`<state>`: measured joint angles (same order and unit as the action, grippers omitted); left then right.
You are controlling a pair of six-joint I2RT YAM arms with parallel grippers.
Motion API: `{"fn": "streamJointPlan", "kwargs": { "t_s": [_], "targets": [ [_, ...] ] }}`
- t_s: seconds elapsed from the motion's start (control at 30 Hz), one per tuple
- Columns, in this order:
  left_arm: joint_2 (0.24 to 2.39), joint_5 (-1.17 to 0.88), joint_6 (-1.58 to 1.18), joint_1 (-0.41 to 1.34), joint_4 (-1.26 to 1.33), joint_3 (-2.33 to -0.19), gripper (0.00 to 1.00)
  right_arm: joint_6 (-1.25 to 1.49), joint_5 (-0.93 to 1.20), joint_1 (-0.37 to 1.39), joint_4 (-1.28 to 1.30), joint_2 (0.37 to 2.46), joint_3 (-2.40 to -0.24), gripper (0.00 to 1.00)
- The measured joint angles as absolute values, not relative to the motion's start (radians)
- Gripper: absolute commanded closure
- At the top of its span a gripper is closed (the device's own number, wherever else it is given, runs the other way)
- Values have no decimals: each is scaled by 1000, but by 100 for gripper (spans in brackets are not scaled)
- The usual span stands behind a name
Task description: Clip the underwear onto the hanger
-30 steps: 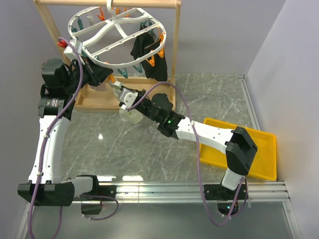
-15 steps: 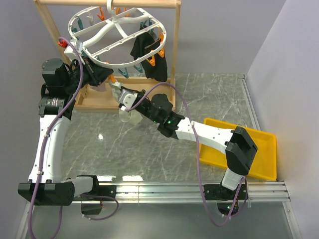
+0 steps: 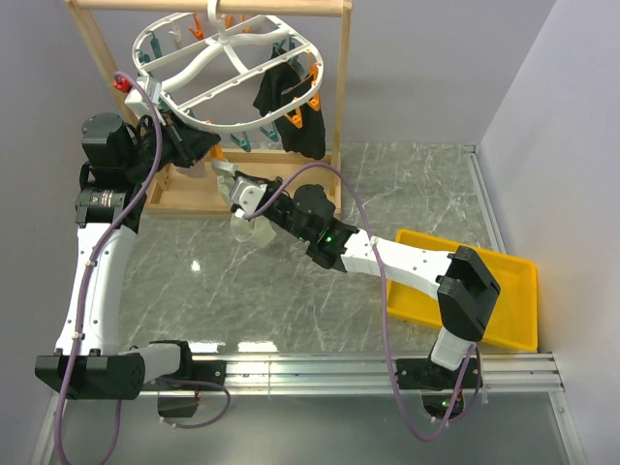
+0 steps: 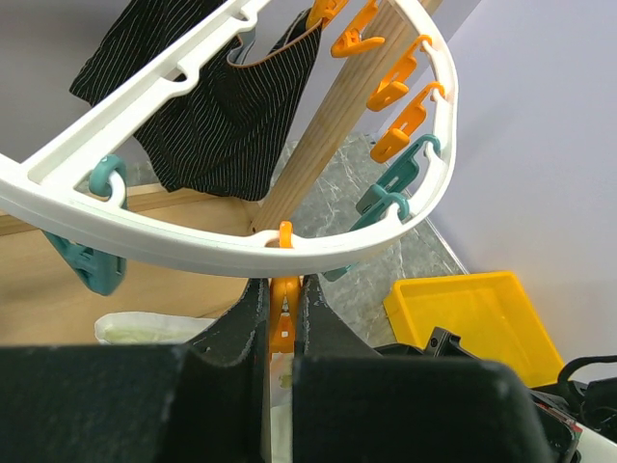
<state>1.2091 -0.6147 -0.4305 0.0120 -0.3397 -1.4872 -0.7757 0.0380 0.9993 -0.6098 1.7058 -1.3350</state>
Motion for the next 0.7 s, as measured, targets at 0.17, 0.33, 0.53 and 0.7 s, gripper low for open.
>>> {"fn": "streamJointPlan", "kwargs": {
  "t_s": [0.17,0.33,0.53,0.7],
  "targets": [
    [1209,-615,-430,12,-340,-1487,100,-765,38,999,-609,1706,-1335,100],
    [1209,-615,-430,12,-340,-1487,100,-752,37,999,-609,1706,-1336,100],
    [1209,-615,-426,12,-341,-1487,100,-736,28,999,-605,1706,-1345,100],
    [1209,-615,-413,12,-342,-1487,100,-726,19,999,-601,1706,-1359,100]
  ]
}}
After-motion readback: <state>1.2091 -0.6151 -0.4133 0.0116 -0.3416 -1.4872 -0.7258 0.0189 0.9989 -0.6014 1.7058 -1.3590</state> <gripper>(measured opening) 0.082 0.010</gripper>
